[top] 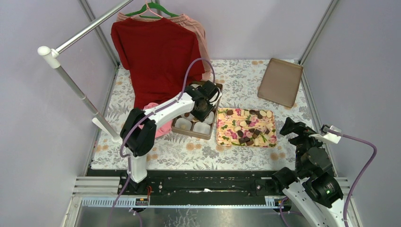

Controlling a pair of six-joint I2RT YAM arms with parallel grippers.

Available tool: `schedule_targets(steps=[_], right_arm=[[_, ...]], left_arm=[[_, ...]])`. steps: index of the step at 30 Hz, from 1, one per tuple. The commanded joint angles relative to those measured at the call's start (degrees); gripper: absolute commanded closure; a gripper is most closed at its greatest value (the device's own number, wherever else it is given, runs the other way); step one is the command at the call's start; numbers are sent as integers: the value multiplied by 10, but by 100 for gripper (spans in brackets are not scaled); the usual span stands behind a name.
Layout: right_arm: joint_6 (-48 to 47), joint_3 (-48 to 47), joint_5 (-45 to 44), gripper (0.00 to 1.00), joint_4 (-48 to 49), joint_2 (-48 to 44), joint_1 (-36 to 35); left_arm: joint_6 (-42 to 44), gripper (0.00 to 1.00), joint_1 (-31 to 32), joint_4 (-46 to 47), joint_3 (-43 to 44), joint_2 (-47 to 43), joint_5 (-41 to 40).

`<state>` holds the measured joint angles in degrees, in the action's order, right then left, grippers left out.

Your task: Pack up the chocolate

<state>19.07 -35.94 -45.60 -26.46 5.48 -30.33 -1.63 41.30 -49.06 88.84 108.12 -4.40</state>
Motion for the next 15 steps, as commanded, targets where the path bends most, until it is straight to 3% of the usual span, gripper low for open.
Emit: schedule_targets(steps=[1,15], right_arm=[[-4,0,-14,0,14,5,-2],[-6,0,-15,0,14,6,-2]], left_arm=[[-6,74,-5,-6,27,29,-2],[-12,65,-12,8,45,74,1]])
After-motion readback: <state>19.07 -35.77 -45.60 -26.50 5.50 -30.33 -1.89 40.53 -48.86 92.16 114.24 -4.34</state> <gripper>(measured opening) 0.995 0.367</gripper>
